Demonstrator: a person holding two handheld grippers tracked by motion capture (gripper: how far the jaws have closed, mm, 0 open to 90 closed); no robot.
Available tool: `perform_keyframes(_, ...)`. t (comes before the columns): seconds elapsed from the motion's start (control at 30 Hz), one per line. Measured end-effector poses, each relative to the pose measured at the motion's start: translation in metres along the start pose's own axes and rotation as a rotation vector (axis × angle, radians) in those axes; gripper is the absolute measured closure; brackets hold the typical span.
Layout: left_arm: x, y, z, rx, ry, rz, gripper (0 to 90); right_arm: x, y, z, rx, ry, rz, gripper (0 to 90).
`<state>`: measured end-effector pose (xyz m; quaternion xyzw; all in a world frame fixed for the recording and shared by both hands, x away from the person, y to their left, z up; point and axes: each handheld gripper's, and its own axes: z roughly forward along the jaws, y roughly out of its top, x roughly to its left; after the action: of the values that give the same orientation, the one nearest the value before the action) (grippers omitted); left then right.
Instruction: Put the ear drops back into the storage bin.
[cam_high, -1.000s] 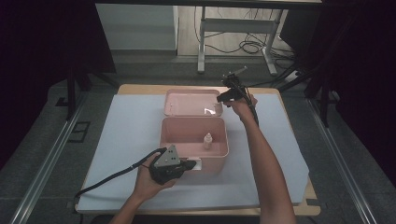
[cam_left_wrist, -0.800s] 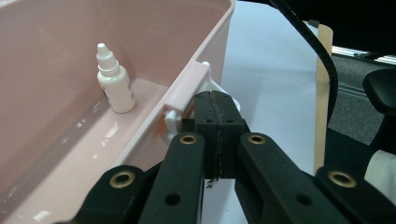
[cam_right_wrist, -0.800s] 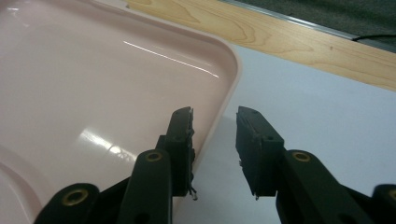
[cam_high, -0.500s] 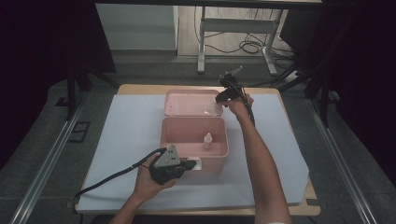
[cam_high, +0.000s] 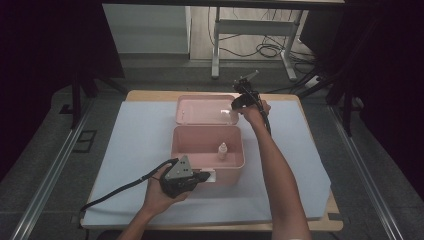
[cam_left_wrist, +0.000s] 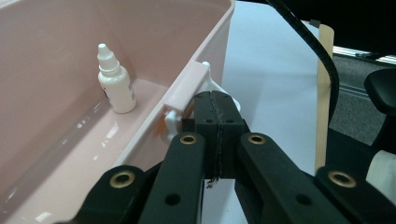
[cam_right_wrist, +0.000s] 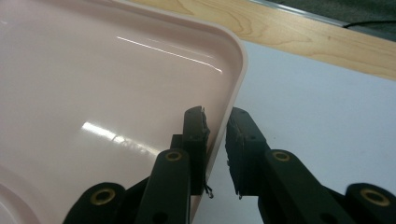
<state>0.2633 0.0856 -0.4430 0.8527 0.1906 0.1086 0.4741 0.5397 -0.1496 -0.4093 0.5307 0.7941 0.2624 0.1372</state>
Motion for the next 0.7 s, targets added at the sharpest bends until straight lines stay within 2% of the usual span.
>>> perform_keyframes(0.23,0.0,0.0,0.0,0.0,-0.003,0.0,90.0,0.003,0.001,-0.009,-0.05,-0.02,-0.018,80.0)
perform_keyframes(0.7,0.0,0.0,0.0,0.0,0.0,0.001,90.0,0.008,0.0,-0.032,-0.157,-0.038,-0.015,82.1)
